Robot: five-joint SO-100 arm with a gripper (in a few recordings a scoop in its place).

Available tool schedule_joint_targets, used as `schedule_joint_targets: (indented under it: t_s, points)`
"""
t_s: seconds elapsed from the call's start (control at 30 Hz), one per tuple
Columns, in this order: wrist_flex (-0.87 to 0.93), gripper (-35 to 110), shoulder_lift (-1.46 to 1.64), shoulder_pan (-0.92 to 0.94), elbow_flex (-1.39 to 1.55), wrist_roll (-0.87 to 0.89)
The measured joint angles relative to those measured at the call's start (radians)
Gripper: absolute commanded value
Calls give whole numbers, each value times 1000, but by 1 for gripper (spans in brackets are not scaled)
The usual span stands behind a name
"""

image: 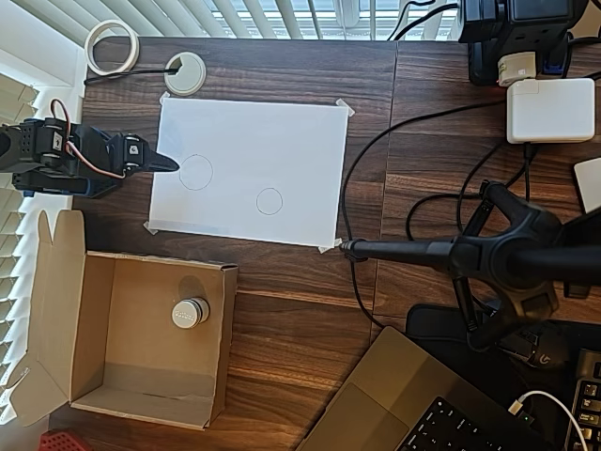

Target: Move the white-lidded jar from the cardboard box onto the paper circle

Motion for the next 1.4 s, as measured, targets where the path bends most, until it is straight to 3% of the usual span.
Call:
schedule_joint_targets:
  t_s: [0.17,0.4,0.9,1.2,1.4]
  points:
    - [-43,19,0,0,6,18]
    - [-91,31,0,-2,23,5]
    - [-201,34,-31,31,-83,-244]
    - [-284,34,-426,66,-471,-387]
    - [-330,36,-673,198,-666,-580]
